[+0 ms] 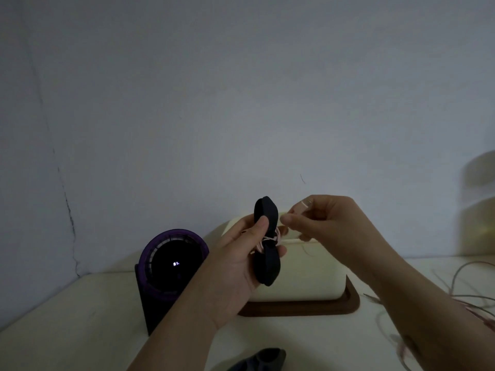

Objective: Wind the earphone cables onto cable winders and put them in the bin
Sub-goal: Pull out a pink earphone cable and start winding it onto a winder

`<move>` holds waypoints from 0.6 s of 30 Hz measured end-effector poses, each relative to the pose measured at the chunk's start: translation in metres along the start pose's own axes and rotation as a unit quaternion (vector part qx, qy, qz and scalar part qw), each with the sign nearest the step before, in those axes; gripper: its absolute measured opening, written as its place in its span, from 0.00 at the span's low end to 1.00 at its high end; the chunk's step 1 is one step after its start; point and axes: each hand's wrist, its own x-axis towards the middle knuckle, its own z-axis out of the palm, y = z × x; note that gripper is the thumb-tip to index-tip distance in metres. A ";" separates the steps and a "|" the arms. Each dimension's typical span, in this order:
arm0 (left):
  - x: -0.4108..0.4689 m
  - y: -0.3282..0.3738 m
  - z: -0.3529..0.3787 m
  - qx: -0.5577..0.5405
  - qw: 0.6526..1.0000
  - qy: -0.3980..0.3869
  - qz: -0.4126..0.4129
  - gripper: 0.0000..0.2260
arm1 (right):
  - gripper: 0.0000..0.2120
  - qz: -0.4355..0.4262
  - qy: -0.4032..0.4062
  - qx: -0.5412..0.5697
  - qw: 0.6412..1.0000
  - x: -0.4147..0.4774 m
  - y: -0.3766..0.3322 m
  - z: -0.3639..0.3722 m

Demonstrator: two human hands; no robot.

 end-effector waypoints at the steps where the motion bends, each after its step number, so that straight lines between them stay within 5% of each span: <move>1: 0.001 -0.001 0.000 0.001 1.000 -0.003 -0.002 0.16 | 0.06 0.005 -0.011 0.018 1.000 0.000 -0.001 -0.001; 6: 0.000 0.000 0.001 0.019 1.000 -0.017 -0.005 0.19 | 0.04 0.029 -0.024 0.061 0.997 -0.002 -0.005 0.000; 10: 0.002 0.001 0.000 0.007 1.000 -0.002 -0.014 0.13 | 0.02 0.015 -0.034 0.008 0.999 -0.005 -0.012 0.001; 18: -0.001 0.004 -0.006 0.015 0.999 -0.012 -0.031 0.17 | 0.03 -0.004 -0.035 -0.060 0.998 -0.008 -0.020 0.004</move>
